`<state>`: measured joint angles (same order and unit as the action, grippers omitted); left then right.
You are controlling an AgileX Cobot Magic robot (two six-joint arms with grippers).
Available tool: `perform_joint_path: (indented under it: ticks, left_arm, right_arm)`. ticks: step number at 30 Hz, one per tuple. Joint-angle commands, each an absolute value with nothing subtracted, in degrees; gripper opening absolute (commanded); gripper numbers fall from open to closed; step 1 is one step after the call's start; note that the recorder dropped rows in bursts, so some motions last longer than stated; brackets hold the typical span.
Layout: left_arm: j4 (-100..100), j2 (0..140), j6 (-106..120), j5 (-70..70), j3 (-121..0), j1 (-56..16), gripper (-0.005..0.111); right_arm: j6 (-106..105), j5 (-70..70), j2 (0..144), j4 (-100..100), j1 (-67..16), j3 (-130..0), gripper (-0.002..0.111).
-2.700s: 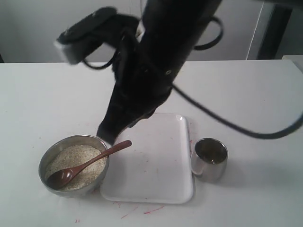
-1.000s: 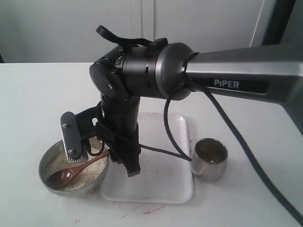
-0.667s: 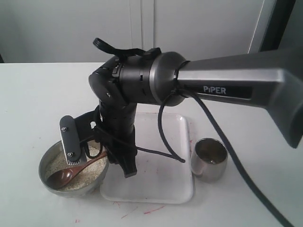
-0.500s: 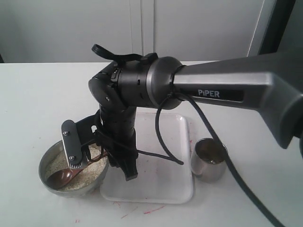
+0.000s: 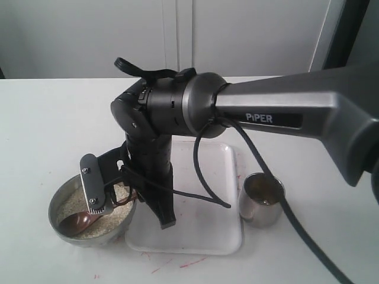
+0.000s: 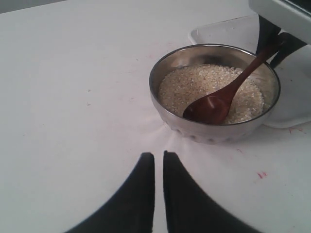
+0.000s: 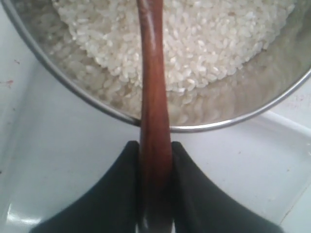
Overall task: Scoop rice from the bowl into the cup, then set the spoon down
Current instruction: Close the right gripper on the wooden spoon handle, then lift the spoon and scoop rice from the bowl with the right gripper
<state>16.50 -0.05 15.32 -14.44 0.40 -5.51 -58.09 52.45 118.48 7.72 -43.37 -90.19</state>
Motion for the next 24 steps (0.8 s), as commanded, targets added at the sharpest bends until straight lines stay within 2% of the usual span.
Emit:
perform_joint_path:
  ticks: [1,4,11,17,24]
  left_arm:
    - [17.14,0.0,15.21,-14.58,0.0,-5.91,0.014]
    - [17.14,0.0,15.21,-14.58,0.0,-5.91,0.014]
    - [17.14,0.0,15.21,-14.58,0.0,-5.91,0.014]
    - [17.14,0.0,15.21,-14.58,0.0,-5.91,0.014]
    - [17.14,0.0,15.21,-14.58,0.0,-5.91,0.014]
  right_arm:
    - [-57.74,54.13,118.33,7.74,-43.32,-90.63,0.011]
    - [-55.01,55.01,117.29,7.74,-43.32,-90.63,0.0]
    - [-46.27,56.29,112.05,7.74,-43.32,-90.63,0.0]
    - [-26.61,69.96,106.92,11.89,-44.28,-90.68,0.0]
    - [-11.05,69.96,102.31,22.46,-50.42,-90.56,0.0]
